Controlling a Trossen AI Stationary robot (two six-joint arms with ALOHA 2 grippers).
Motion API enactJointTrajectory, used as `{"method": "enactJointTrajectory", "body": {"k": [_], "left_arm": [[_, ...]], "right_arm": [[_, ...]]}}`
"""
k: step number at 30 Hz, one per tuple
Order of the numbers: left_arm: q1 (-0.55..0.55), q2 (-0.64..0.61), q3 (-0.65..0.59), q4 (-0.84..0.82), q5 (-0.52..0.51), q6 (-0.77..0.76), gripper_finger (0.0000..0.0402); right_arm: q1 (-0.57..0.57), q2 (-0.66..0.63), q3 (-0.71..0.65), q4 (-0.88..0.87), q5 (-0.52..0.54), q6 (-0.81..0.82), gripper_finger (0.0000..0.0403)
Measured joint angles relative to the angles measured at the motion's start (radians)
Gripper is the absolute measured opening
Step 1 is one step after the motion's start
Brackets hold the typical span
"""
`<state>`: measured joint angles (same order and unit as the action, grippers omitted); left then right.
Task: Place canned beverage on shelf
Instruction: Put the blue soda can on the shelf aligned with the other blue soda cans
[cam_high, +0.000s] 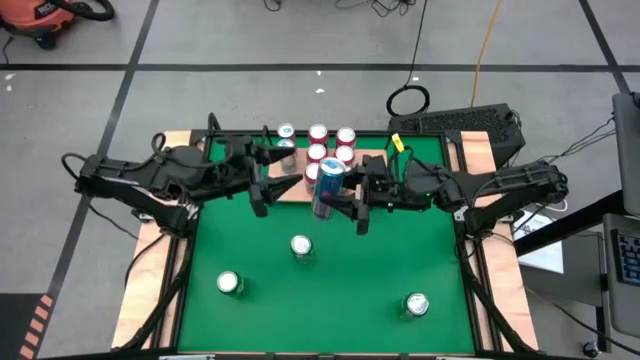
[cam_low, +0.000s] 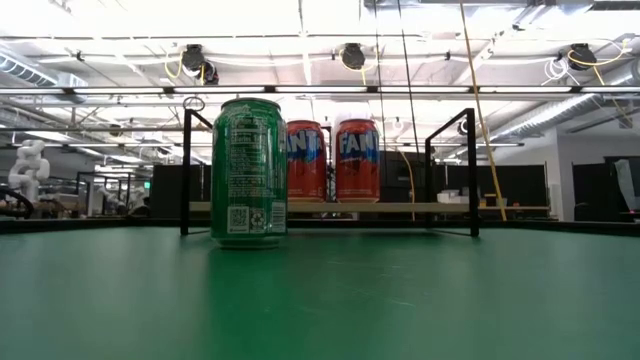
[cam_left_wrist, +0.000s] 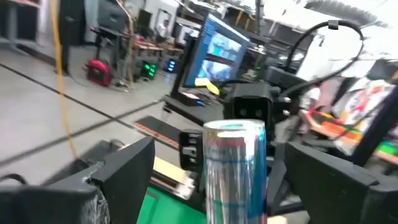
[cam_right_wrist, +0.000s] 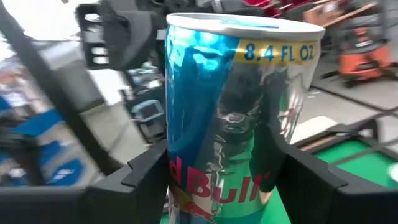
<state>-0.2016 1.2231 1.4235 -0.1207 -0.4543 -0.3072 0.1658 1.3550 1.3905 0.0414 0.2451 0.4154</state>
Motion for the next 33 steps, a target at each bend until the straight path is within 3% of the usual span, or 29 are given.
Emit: {"method": "enactJointTrajectory", "body": {"k": [5,9,22,25,33], "left_arm": [[0.012,0.01,0.001,0.002,-0.095,0.064,0.0357],[0.038,0.025,0.001,-0.003,-0.097,0.088,0.0357],[0.12,0.078,0.0,-0.027,0.163,0.077,0.0357],[0.12,0.08,0.0,-0.042,0.165,0.077,0.0357],[0.168,0.112,0.0,-0.108,0.137,0.077,0.0357]], "right_arm": [[0.0,-0.001,0.0,-0.036,0.137,-0.036,0.0235],[-0.001,0.01,0.001,-0.075,0.176,-0.05,0.0237],[-0.019,0.055,0.001,-0.108,0.199,-0.062,0.0237],[-0.027,0.055,0.001,-0.137,0.252,-0.068,0.0237],[-0.046,0.076,0.001,-0.124,0.256,-0.113,0.0237]]}}
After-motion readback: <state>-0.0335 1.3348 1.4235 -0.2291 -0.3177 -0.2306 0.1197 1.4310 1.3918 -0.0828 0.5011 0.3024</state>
